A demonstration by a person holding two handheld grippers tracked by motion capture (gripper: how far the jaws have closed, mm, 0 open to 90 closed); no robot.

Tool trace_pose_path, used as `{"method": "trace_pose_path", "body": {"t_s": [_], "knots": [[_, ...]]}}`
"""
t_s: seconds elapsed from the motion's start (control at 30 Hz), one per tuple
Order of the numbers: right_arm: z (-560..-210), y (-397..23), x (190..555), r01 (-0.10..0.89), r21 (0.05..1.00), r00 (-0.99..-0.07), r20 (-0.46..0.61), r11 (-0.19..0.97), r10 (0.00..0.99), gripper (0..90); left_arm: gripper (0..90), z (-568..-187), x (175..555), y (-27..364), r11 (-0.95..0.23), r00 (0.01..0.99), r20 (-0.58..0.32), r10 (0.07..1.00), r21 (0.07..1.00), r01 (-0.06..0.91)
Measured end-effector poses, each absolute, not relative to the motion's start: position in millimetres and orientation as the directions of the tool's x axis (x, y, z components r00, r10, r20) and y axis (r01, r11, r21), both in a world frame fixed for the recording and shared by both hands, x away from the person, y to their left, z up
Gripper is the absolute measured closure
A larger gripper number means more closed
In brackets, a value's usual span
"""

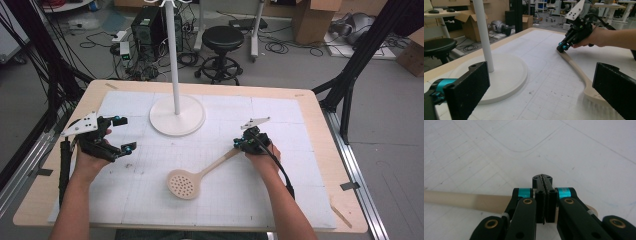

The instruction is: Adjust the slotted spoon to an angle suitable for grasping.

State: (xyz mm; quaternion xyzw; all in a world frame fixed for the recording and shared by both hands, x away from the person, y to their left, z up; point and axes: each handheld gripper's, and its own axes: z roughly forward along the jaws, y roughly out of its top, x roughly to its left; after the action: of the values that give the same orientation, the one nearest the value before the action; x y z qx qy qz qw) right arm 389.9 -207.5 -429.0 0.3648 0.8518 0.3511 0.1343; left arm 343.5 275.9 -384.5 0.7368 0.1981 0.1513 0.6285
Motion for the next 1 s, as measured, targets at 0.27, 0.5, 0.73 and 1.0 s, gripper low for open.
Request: {"method": "trace_pose_path", "body": {"t_s": [0.27,0.5,0.73,1.0], "knots": [[-432.9,-220.7,377.6,0.528,0.722,-0.691,0.059,0.448,0.721,89.2,1.6,-384.3,343.2,275.1,-0.135,0.877,-0.023,0.480,0.986,0.100],[-421.0,-207.3,363.0,0.451,0.760,-0.756,0.046,0.467,0.653,89.0,1.7,-384.3,343.6,276.8,-0.128,0.875,-0.028,0.483,0.986,0.102],[-410.8,-173.3,332.9,0.341,0.779,-0.867,0.044,0.526,0.497,89.0,1.7,-383.8,343.0,276.5,-0.127,0.876,-0.027,0.481,0.987,0.100],[-421.9,-145.4,319.7,0.302,0.744,-0.917,0.056,0.596,0.395,89.0,1.7,-383.1,342.7,278.7,-0.114,0.875,-0.031,0.484,0.989,0.098]]}}
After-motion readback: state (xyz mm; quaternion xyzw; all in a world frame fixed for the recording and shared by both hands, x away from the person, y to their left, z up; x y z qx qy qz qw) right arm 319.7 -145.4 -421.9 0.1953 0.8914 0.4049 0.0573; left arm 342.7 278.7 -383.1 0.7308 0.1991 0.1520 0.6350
